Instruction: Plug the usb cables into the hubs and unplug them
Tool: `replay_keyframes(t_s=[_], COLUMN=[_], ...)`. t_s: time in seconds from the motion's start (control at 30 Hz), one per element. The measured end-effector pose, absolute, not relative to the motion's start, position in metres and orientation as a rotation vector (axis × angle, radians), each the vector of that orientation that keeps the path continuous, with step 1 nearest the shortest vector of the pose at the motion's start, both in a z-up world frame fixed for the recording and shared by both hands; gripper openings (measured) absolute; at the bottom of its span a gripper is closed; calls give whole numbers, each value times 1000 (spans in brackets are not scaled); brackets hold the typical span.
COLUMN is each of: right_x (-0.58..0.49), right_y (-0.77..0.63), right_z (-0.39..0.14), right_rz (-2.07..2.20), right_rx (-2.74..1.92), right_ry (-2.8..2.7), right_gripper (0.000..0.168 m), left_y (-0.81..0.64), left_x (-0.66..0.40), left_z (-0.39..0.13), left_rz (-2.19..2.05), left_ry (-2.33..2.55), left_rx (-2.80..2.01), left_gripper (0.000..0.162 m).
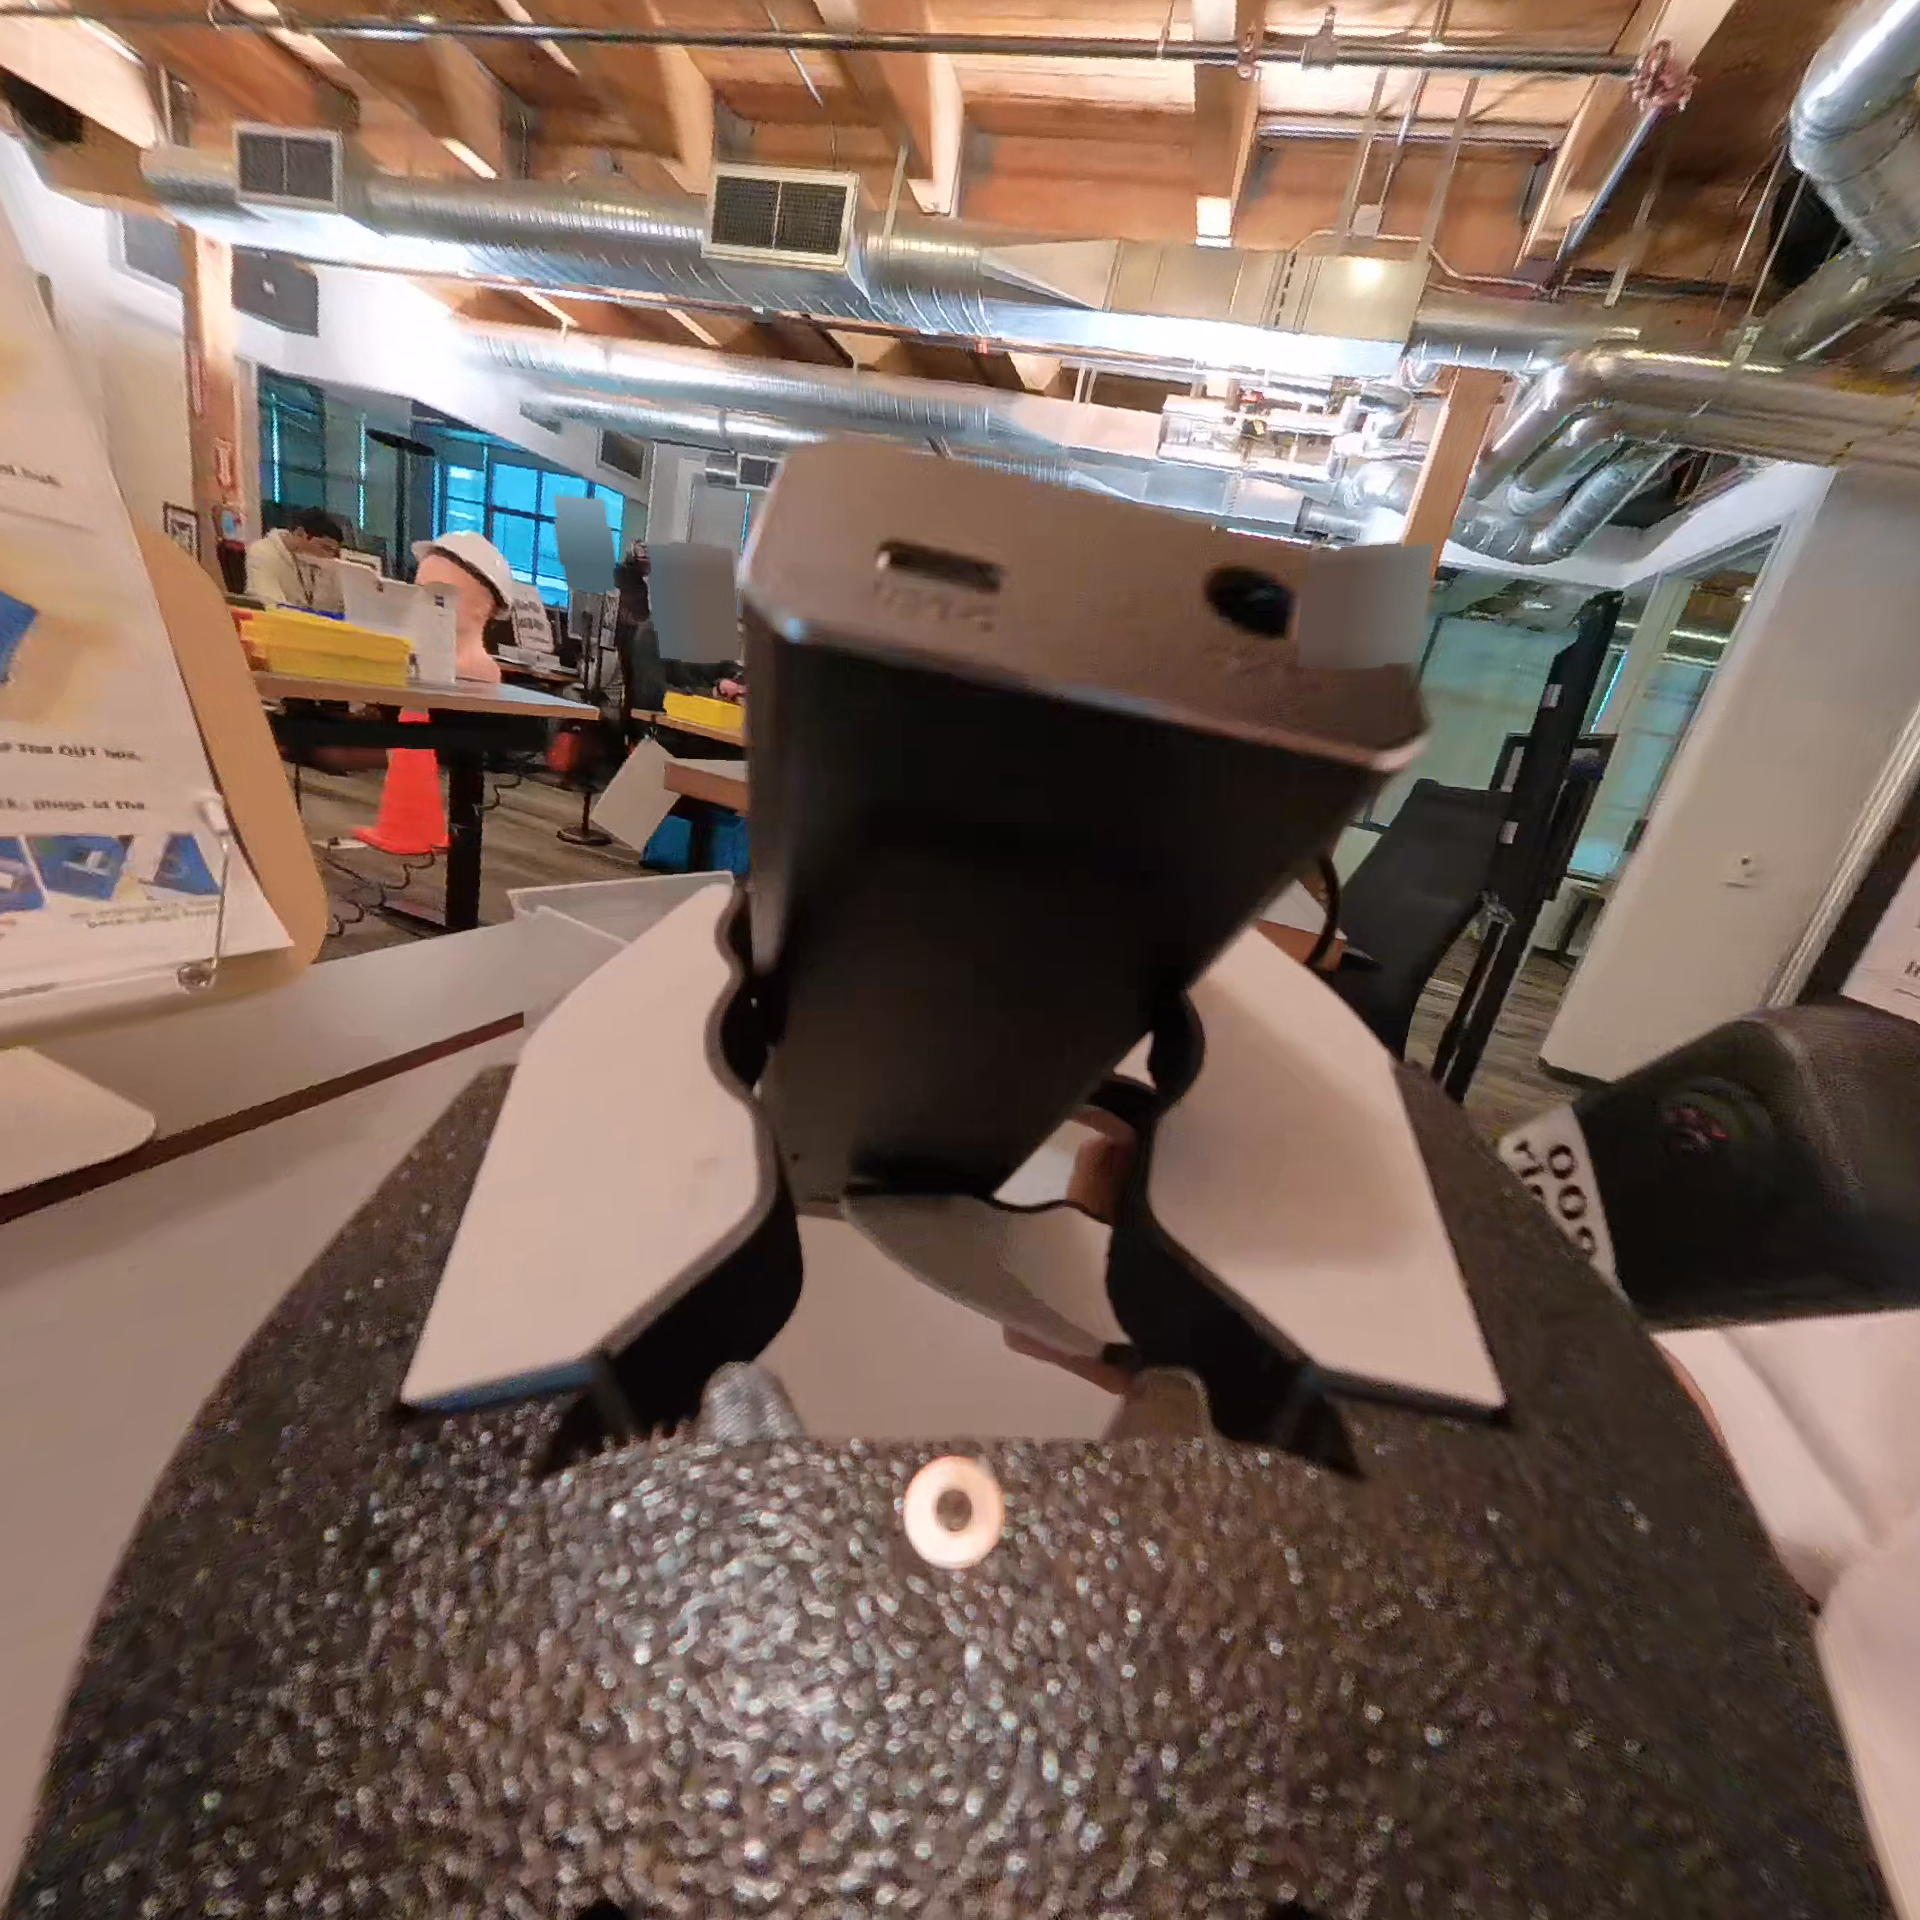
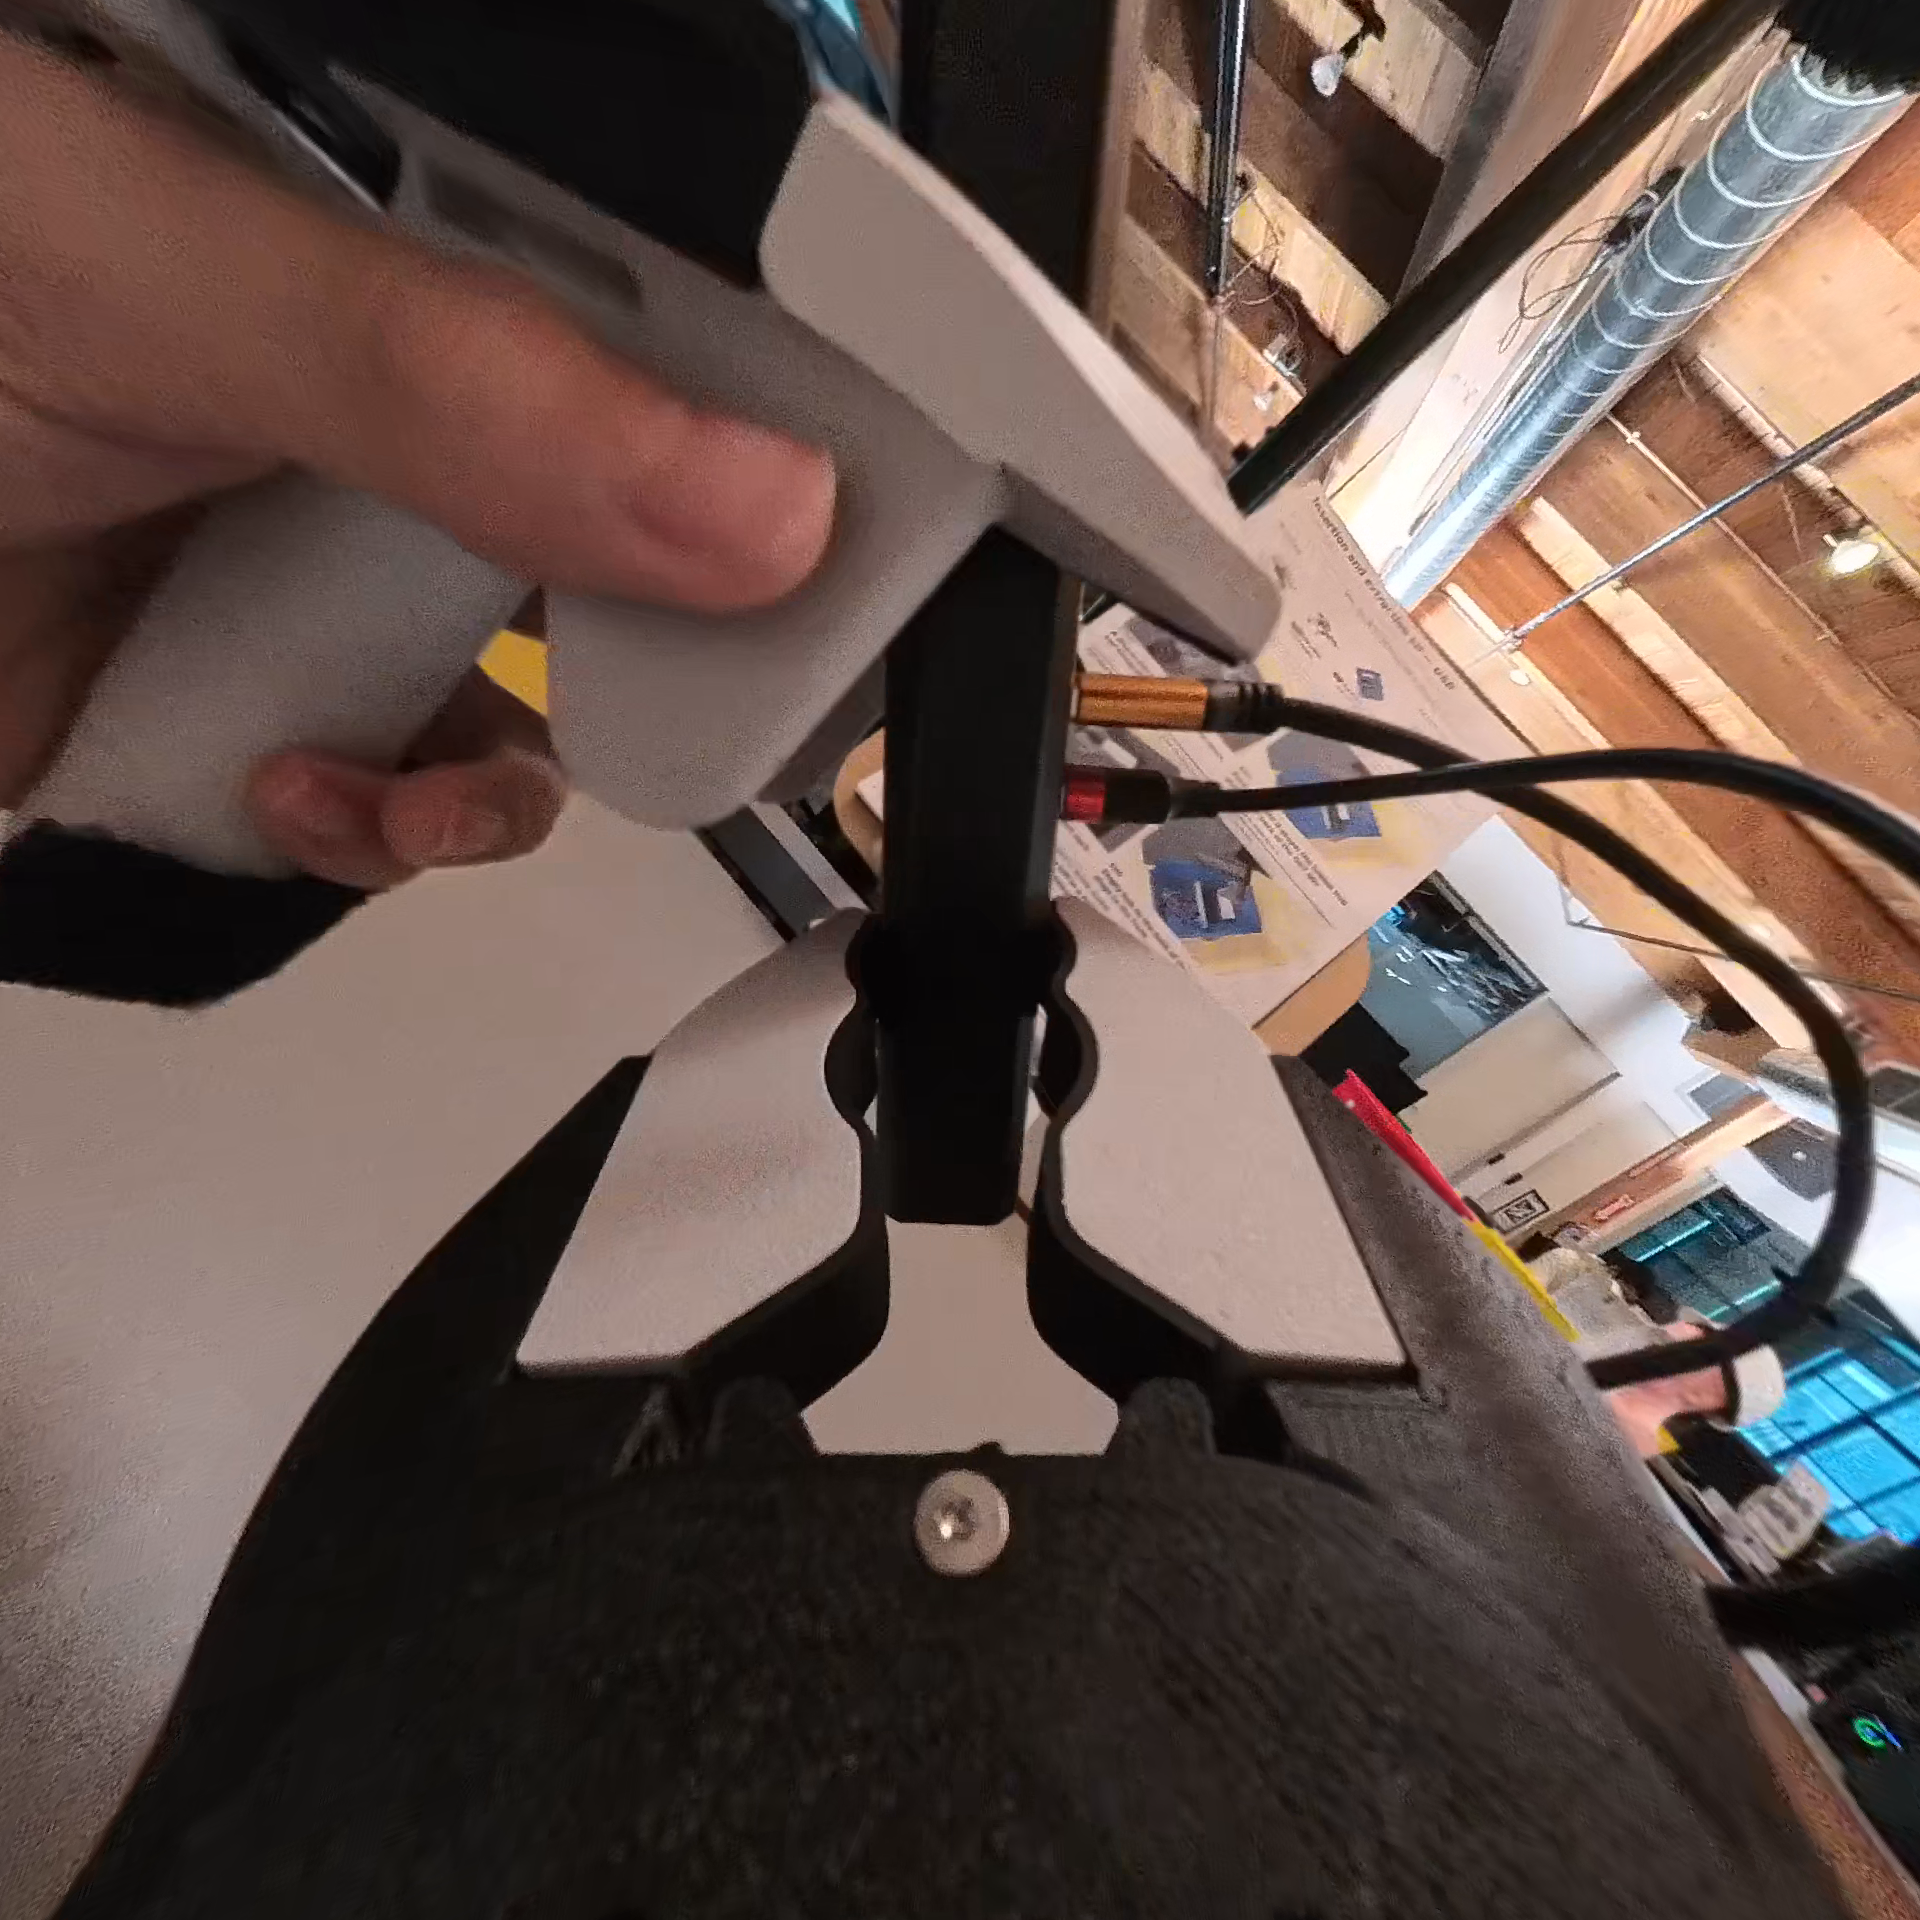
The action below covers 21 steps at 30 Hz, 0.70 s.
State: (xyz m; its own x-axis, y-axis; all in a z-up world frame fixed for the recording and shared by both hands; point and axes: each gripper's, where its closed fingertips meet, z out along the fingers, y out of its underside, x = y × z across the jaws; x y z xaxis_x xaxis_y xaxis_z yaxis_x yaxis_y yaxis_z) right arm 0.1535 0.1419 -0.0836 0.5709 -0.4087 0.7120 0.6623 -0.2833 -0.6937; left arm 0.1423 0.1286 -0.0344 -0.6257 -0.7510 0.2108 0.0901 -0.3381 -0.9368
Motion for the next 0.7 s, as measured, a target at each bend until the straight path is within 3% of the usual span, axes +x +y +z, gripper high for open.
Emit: replay_keyframes(t_s=[0.27, 0.47, 0.57, 0.7], right_x=[148, 77, 63, 93], right_y=[146, 129, 104, 101], right_z=[-108, -131, -97, -54], right_rz=[-980, -240, -51, -121], right_rx=[-1614, -1786, -1750, -1720], right_ry=[-202, -417, -407, -295], right_gripper=[28, 38, 54, 46], left_y=[134, 164, 170, 165], left_x=[146, 133, 118, 110], left_z=[-62, -89, -100, -107], left_rz=[-1948, -1906, -1825, -1782], left_ry=[1393, 1423, 1515, 1571], left_rx=[-947, -1012, -921, -858], left_gripper=[69, 67, 67, 67])
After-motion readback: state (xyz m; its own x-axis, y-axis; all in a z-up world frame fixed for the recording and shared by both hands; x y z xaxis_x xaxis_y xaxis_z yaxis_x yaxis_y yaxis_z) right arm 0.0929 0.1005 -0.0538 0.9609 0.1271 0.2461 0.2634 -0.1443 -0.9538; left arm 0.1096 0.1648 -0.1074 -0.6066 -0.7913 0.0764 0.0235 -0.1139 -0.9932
